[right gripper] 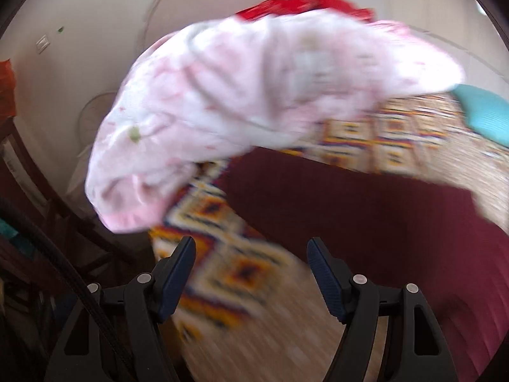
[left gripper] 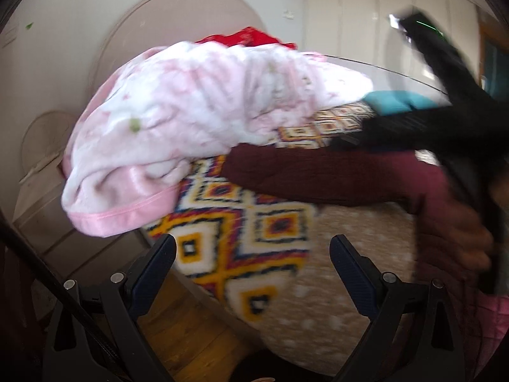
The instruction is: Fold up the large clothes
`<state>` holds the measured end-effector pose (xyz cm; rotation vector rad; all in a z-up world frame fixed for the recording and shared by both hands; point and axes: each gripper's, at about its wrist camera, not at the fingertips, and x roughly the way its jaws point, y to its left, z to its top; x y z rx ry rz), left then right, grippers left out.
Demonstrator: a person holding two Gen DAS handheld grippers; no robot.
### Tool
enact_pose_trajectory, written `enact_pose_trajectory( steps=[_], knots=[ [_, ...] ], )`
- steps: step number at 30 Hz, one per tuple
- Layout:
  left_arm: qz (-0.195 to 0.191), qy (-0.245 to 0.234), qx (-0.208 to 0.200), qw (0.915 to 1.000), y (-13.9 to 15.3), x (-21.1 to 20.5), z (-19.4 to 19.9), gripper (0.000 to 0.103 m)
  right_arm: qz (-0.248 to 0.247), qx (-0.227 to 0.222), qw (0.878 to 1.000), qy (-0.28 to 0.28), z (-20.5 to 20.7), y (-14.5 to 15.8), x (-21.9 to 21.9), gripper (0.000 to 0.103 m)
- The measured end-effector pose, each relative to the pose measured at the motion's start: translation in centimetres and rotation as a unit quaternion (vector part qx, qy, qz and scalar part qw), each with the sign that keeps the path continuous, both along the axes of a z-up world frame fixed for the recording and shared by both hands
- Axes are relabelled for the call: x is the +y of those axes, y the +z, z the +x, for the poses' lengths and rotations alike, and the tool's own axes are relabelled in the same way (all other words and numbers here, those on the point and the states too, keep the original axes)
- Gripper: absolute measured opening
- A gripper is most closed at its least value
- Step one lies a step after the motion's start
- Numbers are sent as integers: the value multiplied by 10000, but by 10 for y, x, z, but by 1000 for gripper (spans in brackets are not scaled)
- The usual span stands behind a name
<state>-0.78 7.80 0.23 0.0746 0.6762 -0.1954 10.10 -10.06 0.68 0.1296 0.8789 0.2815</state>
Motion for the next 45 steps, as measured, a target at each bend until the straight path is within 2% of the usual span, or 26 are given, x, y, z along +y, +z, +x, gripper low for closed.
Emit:
enact_pose_trajectory(
  steps=[3, 7, 11, 14, 18, 20, 23, 26, 29, 32, 38, 45],
  knots=[
    [58, -279, -13, 9996, 11, -27, -15, 97, -1, 53, 9977, -683, -68, 3, -61, 82],
    [36, -838, -6, 9965, 23, -74, -43, 97, 68, 133, 9845, -1750, -160, 1, -131, 82],
    [276, -1727, -3, 9846, 32, -138, -81, 97, -13, 91, 9514, -3079, -263, 1, -191, 82],
    [507, -2055, -183, 9772, 39, -177, -109, 97, -458, 90, 9153, -3999, -333, 7, -222, 82],
    [468, -2431, -174, 9687, 48, -209, -141, 97, -1387, 95, 8660, -4803, -397, 17, -231, 85],
    [469, -2543, -168, 9658, 48, -223, -154, 97, -1574, 63, 8552, -4937, -417, 21, -225, 88],
    [521, -2654, -63, 9627, 36, -238, -176, 97, -1418, 163, 8501, -5069, -434, 15, -217, 90],
    [633, -2716, 178, 9602, 8, -248, -190, 97, -1367, 277, 8538, -5015, -435, -1, -208, 90],
    [836, -2744, 383, 9572, -22, -259, -190, 97, -1478, 434, 8578, -4904, -435, -24, -196, 90],
    [1047, -2682, 573, 9559, -48, -268, -184, 97, -1370, 517, 8650, -4799, -430, -40, -190, 90],
    [1140, -2568, 1334, 9504, -96, -273, -163, 97, -1372, 689, 8614, -4841, -418, -64, -190, 90],
    [1162, -2570, 1211, 9517, -106, -273, -166, 99, -1243, 859, 8635, -4813, -411, -77, -190, 90]
  ],
)
